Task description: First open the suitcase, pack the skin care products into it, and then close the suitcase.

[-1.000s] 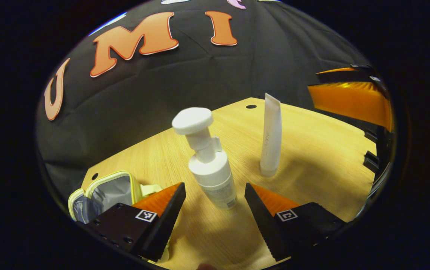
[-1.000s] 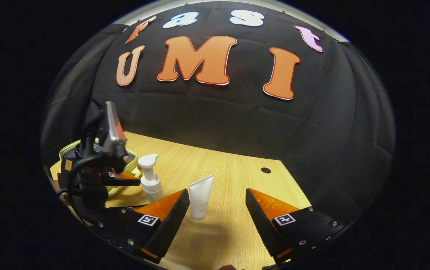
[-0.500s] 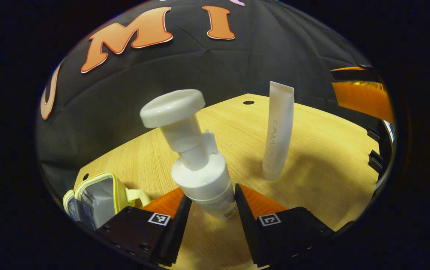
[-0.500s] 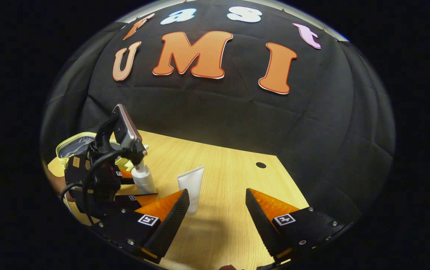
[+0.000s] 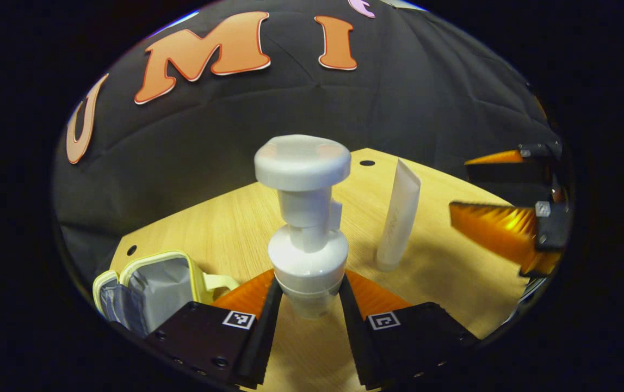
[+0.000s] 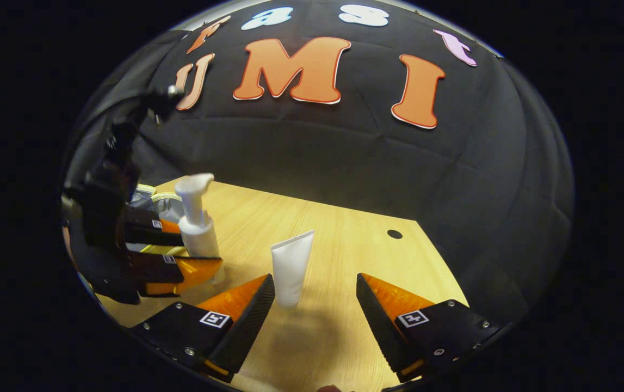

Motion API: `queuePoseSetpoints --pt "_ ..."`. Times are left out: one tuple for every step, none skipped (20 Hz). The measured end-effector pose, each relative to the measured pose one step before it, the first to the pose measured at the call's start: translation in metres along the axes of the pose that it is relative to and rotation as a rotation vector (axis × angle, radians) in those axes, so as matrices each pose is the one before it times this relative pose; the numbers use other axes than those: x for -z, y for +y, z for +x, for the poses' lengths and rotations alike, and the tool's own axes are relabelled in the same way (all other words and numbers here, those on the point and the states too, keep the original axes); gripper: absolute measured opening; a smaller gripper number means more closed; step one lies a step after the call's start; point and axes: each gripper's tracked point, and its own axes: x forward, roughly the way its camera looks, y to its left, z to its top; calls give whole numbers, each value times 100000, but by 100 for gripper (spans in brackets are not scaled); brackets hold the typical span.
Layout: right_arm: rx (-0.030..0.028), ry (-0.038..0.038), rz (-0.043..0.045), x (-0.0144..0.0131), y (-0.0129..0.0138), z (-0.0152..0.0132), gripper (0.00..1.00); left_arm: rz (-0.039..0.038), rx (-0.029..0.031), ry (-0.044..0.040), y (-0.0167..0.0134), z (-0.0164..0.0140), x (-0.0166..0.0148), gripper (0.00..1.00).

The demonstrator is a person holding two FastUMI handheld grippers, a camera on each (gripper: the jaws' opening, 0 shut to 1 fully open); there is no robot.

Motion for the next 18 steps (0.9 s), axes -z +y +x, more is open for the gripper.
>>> queuePoseSetpoints --pt "-812 437 -14 296 145 485 96 -1017 -1151 -646 589 -724 -560 61" --pt "-767 762 -152 297 261 561 96 -1084 -958 -619 420 -619 -477 60" --pt "-959 734 47 220 288 507 96 -1032 -1360 -512 507 -575 -490 61" --pt "-961 647 329 317 139 516 96 -982 -1272 -863 715 -887 -558 61" --pt "-1052 708 299 260 240 562 96 -788 -1544 -706 645 -728 -509 61" --pt "-851 706 -78 357 154 546 96 -918 -1397 -452 577 -719 -259 60" --pt "-871 453 -265 282 167 450 96 -893 -1395 -301 682 -627 -366 61" --pt "-790 591 -371 191 131 541 96 -844 -1592 15 605 -707 -232 61" --pt "-827 806 -195 197 146 571 96 -922 -1695 21 753 -690 -120 60" --pt "-767 587 159 191 105 552 96 -862 -1694 88 627 -249 399 60" --pt "-902 890 372 348 159 653 96 -1127 -1662 401 750 -744 -37 60" --pt "-814 940 354 302 199 535 96 -1076 -1579 291 756 -728 -63 60" --pt "-782 1439 188 459 122 503 95 -1383 -1562 484 633 -416 -16 60" --pt "-1138 1547 387 412 212 492 95 -1188 -1602 372 698 -573 115 60" --pt "-1009 99 440 117 160 394 93 -876 -1589 114 636 -387 -40 60" --pt "-958 1168 396 382 271 565 91 -527 -1680 570 560 -443 197 60" --pt "-66 824 132 379 47 648 84 -537 -1601 489 736 -307 102 60" --pt "177 1719 200 437 61 472 81 -337 -1263 604 714 -243 231 60"
